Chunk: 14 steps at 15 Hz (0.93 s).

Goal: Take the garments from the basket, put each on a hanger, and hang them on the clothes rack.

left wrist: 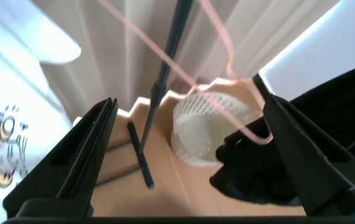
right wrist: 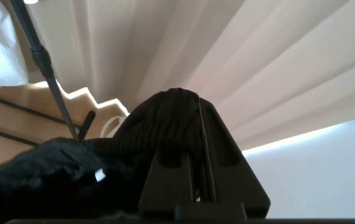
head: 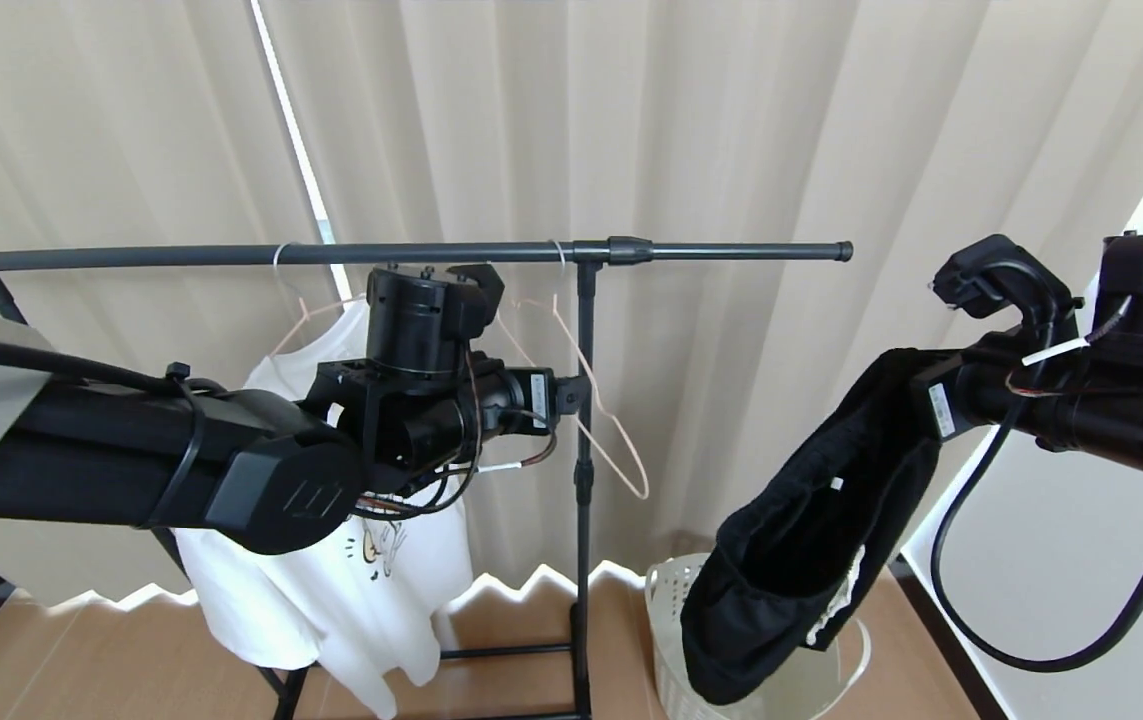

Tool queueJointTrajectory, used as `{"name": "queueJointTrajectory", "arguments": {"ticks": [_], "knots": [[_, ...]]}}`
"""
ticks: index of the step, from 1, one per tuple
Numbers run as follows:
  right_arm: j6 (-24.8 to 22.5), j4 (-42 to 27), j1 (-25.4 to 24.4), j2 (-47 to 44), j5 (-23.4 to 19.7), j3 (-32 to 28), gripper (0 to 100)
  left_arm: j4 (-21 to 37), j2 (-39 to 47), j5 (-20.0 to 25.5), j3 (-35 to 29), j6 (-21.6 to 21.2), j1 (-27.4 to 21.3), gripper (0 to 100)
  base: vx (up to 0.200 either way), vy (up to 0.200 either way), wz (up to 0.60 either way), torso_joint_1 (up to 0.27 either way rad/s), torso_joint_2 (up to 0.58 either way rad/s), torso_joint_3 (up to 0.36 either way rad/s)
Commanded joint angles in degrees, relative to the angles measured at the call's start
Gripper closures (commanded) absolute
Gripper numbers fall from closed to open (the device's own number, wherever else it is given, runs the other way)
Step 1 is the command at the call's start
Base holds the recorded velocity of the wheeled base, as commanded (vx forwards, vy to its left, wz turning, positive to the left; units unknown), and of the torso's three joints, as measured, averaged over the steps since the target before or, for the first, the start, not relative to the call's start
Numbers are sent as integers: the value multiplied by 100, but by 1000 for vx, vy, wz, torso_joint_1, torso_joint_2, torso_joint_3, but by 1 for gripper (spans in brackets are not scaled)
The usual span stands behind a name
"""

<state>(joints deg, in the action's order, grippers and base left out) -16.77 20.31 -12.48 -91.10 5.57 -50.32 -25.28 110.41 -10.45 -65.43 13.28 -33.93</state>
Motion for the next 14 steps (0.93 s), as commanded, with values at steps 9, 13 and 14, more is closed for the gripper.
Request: {"name": "queueJointTrajectory", "arguments": {"ticks": [9, 13, 14], "knots": [[-1, -1, -9, -13, -3, -4, 100, 393, 1105, -467, -1447, -62, 158, 0, 0, 0, 0, 0, 0, 0], [-1, 8, -9, -75, 5, -13, 100, 489, 1545, -485, -2115, -71, 158, 0, 0, 0, 0, 0, 0, 0], [-1, 8, -9, -83, 5, -21, 100, 665, 1642, -546, -2220, -132, 158, 0, 0, 0, 0, 0, 0, 0]]}}
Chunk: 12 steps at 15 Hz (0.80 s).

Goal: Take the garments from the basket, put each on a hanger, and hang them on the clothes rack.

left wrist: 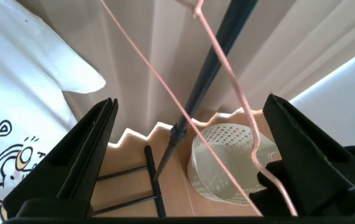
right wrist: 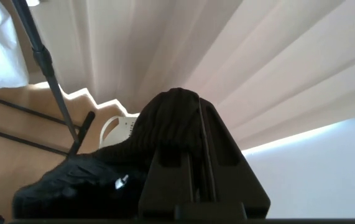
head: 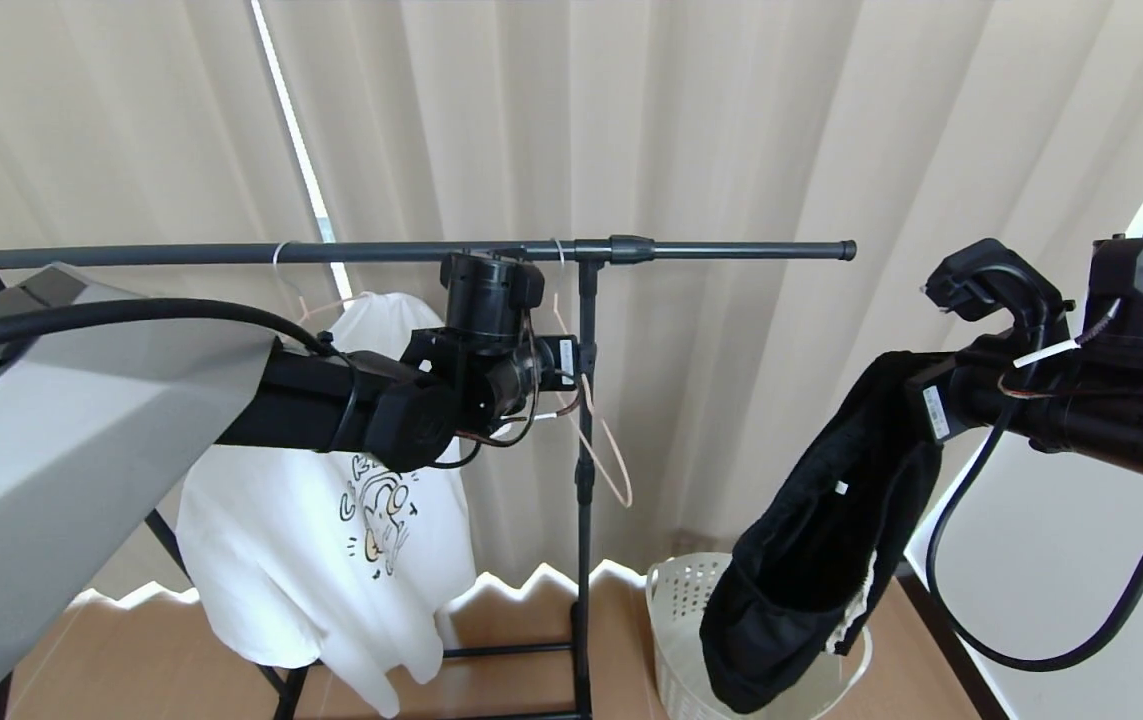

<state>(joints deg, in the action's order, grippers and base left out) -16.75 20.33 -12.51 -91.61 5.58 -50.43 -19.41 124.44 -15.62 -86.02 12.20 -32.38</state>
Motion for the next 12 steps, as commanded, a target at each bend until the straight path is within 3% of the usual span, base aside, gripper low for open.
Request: {"name": "queueJointTrajectory", "arguments": {"ticks": [1, 12], "knots": [[-4, 6, -6, -32, -5, -10, 100, 288, 309, -196, -293, -86, 3, 0, 0, 0, 0, 0, 0, 0], [-4, 6, -32, -41, 4, 7, 100, 420, 449, -328, -108, -227, -14, 0, 0, 0, 0, 0, 0, 0]]}}
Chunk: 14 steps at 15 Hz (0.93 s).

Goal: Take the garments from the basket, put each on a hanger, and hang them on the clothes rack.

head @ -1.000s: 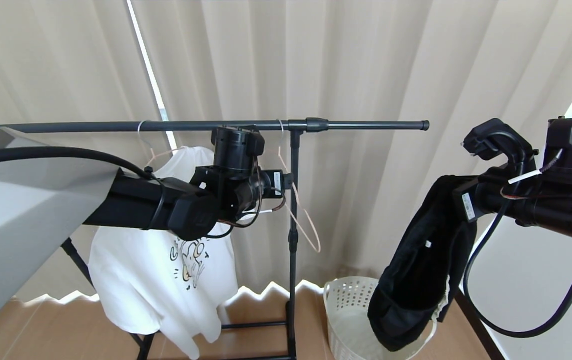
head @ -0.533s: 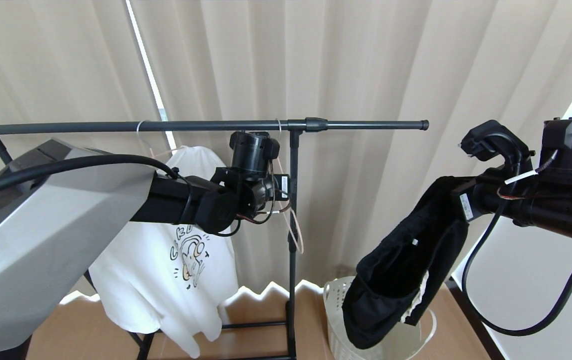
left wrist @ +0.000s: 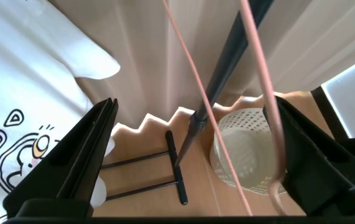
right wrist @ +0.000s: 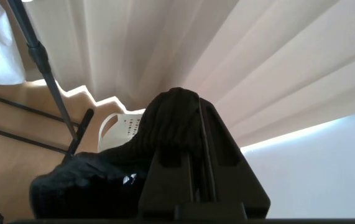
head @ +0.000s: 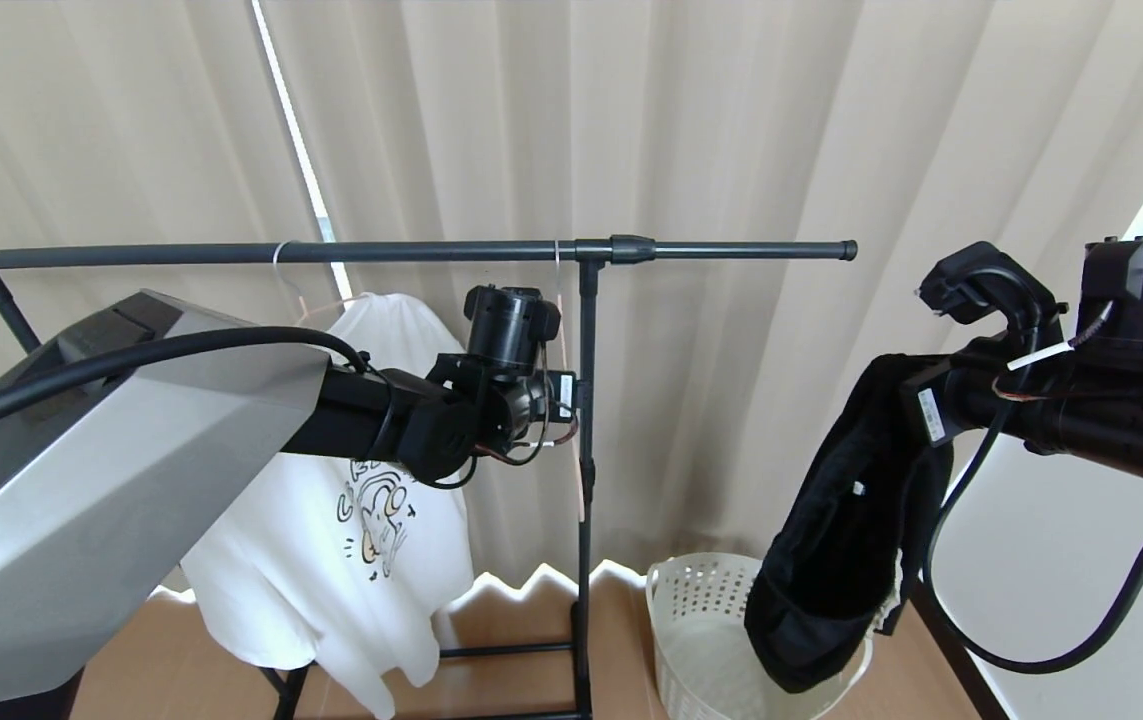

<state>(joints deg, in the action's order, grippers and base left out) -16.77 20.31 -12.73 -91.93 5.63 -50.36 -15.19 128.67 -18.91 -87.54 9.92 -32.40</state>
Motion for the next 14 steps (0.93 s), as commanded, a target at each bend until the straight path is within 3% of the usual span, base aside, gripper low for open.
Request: {"name": "queueJointTrajectory", "arguments": {"ticks": [1, 10, 14], "knots": [[-1, -1, -11, -9, -1, 9, 100, -2, 18, 1, 114, 1, -20, 0, 0, 0, 0, 0, 0, 0], [-1, 8, -19, 0, -1, 17, 100, 16, -246, -350, 299, -149, -47, 0, 0, 0, 0, 0, 0, 0], [-1, 8, -28, 0, -1, 17, 100, 394, -501, -491, 396, -193, -135, 0, 0, 0, 0, 0, 0, 0]]}}
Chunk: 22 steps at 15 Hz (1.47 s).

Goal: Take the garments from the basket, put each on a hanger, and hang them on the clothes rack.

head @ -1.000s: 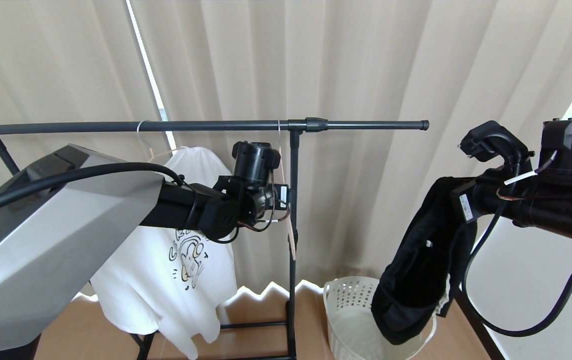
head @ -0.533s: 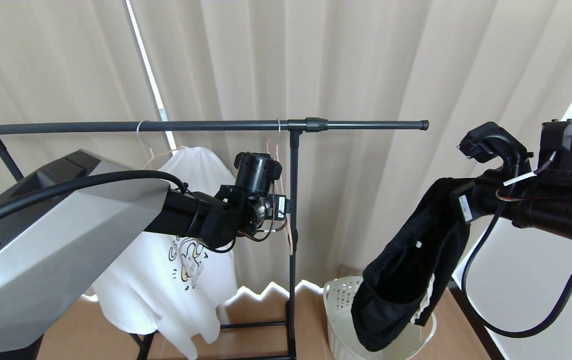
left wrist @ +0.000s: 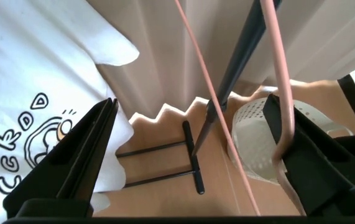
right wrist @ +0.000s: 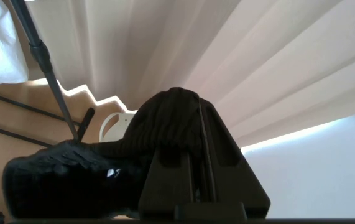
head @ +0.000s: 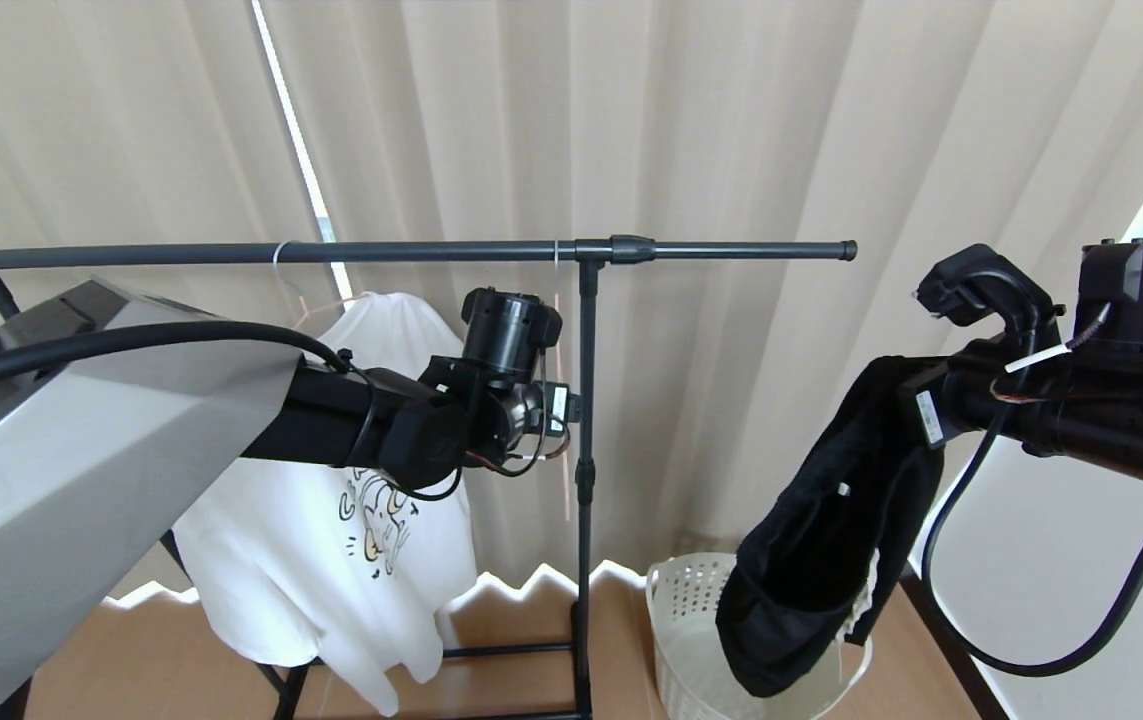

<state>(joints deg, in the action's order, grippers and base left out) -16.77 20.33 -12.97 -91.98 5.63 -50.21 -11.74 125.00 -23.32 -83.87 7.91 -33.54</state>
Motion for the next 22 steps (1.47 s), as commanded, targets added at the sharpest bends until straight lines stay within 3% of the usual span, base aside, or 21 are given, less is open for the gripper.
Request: {"name": "queueJointTrajectory", "arguments": {"ticks": [1, 8, 22], "knots": [[-1, 6, -4, 4, -1, 3, 100, 67, -134, -146, 29, 9, -21, 0, 0, 0, 0, 0, 0, 0], [-1, 6, -4, 22, -1, 12, 100, 67, 33, -190, -24, -35, -267, 0, 0, 0, 0, 0, 0, 0], [-10, 6, -4, 4, -1, 12, 100, 58, 253, -146, -305, -27, -48, 0, 0, 0, 0, 0, 0, 0]]}}
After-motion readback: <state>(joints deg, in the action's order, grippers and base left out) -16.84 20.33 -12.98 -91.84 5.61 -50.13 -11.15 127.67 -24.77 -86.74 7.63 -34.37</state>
